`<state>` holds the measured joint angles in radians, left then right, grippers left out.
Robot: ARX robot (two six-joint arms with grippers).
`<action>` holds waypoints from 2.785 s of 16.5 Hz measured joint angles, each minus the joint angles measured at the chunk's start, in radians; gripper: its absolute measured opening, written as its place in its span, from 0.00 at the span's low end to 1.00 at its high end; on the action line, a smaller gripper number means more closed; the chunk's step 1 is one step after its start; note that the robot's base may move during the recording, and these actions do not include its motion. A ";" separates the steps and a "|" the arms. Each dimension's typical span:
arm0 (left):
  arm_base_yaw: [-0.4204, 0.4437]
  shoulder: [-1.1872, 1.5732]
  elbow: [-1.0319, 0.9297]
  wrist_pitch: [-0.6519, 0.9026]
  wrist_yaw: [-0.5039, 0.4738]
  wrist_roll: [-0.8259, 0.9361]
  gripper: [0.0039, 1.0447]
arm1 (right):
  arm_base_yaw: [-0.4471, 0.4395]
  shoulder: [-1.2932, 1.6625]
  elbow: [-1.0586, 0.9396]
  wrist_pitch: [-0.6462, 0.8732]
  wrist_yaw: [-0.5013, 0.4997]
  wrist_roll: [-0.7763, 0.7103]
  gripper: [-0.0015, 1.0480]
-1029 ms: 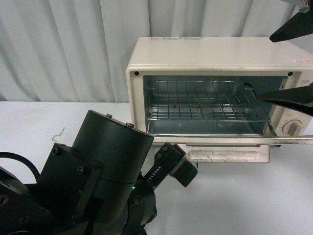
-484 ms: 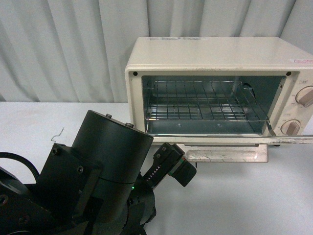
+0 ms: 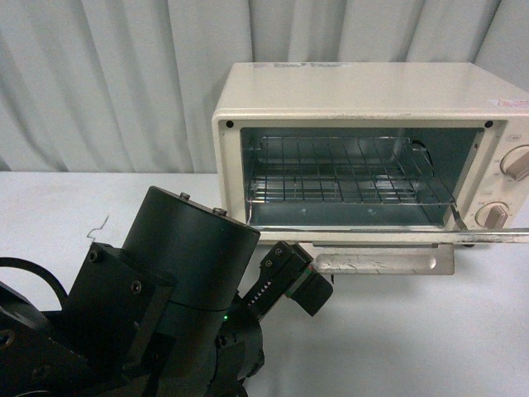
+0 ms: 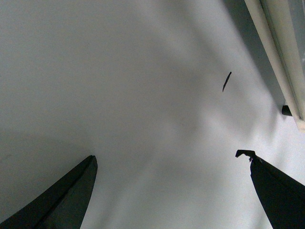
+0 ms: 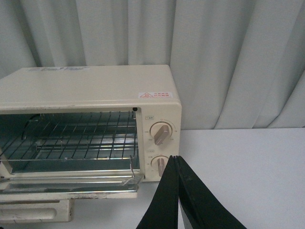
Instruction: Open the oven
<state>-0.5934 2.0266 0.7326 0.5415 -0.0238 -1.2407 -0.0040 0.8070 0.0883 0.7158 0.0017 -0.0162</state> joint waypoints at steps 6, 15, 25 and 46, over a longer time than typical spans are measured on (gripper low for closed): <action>0.000 0.000 0.000 0.000 0.002 0.001 0.94 | 0.004 -0.159 -0.077 -0.091 0.001 0.001 0.02; 0.000 0.000 0.000 0.000 0.001 0.001 0.94 | 0.004 -0.434 -0.078 -0.344 0.000 0.001 0.02; 0.000 0.000 0.000 0.000 0.001 0.000 0.94 | 0.004 -0.617 -0.078 -0.525 0.001 0.001 0.02; -0.011 -0.029 -0.163 0.382 -0.176 0.071 0.94 | 0.004 -0.805 -0.077 -0.719 -0.002 0.002 0.94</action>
<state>-0.6048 1.9972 0.5697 0.9234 -0.2001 -1.1702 -0.0002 0.0025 0.0109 -0.0036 0.0002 -0.0147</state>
